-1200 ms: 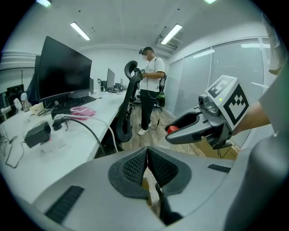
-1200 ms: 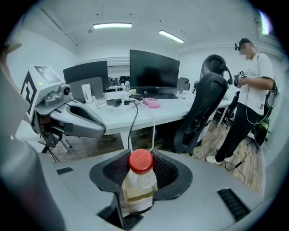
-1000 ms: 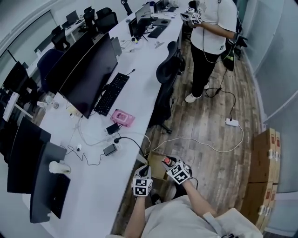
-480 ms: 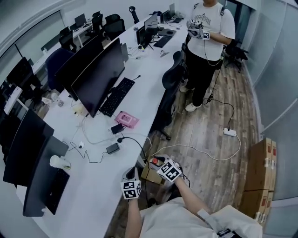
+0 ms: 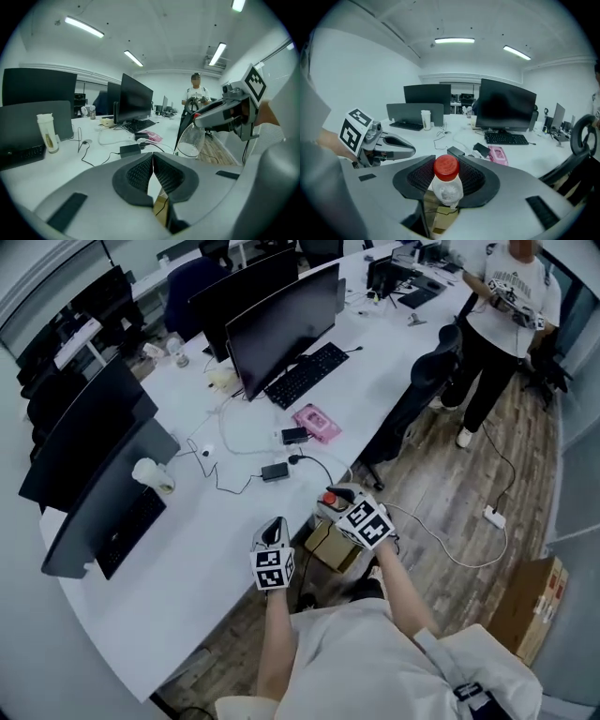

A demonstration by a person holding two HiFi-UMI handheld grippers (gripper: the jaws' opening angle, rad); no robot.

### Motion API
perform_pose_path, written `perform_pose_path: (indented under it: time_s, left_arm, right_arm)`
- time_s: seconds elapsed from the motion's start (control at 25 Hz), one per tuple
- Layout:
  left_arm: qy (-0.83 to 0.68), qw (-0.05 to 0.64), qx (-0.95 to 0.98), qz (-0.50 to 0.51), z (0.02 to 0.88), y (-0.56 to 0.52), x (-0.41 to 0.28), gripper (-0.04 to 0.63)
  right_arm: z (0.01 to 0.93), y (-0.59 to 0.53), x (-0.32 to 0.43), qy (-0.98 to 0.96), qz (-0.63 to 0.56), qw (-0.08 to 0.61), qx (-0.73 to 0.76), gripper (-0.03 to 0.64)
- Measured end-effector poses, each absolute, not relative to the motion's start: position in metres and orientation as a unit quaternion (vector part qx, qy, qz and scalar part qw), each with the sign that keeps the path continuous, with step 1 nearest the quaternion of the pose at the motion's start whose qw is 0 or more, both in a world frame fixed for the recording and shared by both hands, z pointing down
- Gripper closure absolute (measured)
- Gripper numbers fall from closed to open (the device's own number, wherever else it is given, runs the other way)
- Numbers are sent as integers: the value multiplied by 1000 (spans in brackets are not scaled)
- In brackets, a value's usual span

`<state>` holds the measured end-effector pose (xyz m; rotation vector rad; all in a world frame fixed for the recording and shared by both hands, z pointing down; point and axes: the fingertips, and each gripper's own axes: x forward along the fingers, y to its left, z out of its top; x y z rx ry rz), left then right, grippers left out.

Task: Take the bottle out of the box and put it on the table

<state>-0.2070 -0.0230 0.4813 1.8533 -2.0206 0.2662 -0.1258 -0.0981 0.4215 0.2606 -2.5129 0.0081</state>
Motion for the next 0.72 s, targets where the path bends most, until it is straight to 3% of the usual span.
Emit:
perform_pose_path:
  time_s: [0.32,0.72]
  left_arm:
    - [-787,200,580,60,473,24,-265,580]
    - [-824,197,529,46,460,62,-288,580]
  right_arm:
    - [424,-74,-217,-954,-9,301,12,434]
    - [447,-33,-282,-945,-27,323,-52,434]
